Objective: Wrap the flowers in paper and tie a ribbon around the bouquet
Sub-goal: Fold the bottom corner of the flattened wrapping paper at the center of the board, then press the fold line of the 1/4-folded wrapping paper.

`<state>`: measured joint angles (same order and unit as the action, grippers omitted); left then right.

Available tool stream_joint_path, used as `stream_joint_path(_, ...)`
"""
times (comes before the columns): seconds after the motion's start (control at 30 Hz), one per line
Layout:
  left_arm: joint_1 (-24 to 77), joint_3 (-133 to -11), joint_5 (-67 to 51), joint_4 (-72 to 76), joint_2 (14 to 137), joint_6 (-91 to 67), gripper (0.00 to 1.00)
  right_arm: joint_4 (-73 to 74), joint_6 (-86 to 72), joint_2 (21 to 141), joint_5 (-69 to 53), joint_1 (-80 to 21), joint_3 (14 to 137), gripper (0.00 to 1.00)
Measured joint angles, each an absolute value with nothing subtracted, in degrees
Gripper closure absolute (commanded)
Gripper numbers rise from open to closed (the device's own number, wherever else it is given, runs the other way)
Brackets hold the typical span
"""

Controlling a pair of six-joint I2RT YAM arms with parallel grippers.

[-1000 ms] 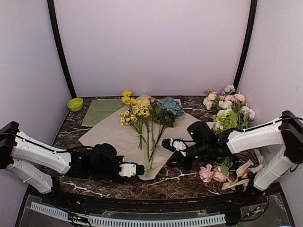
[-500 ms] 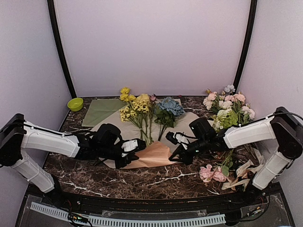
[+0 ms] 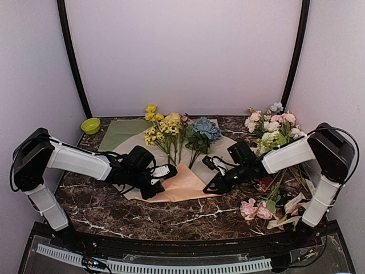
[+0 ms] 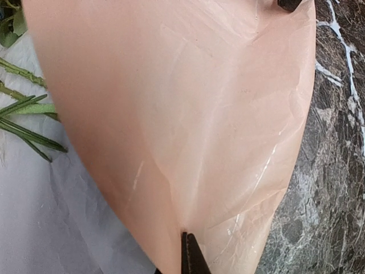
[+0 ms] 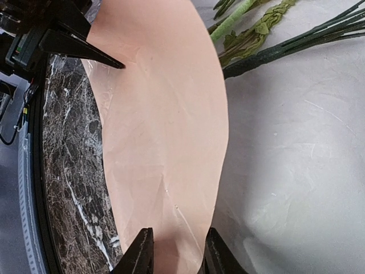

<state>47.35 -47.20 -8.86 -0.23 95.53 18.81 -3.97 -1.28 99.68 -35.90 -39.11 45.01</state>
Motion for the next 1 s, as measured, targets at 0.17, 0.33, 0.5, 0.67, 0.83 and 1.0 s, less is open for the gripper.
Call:
stream_joint_path(0.17,47.35,-47.57,-6.94,-0.95,95.90,17.72,1.00,-4.49,-3.16,99.68,-37.58,-39.11,44.95,0.71)
stream_joint_path(0.33,47.35,-47.57,-5.39,-0.97,95.98,17.32,1.00,-3.33,-4.93,99.66,-34.52,-39.35,44.64,0.73)
stream_joint_path(0.5,47.35,-47.68,-5.10,-0.97,96.73,17.30,1.00,0.89,-7.03,97.73,-26.33,-39.57,44.56,0.74)
stream_joint_path(0.67,47.31,-47.92,-5.04,-1.02,97.95,17.08,1.00,6.61,-7.79,91.81,-17.39,-43.35,46.85,0.76)
stream_joint_path(0.83,47.16,-48.45,-5.10,-1.15,98.45,16.73,1.00,5.76,-7.57,90.80,-16.12,-51.27,53.30,0.84)
stream_joint_path(1.0,47.13,-48.62,-5.06,-1.28,98.56,16.45,1.00,1.43,-10.96,96.05,-20.49,-52.34,54.06,0.87)
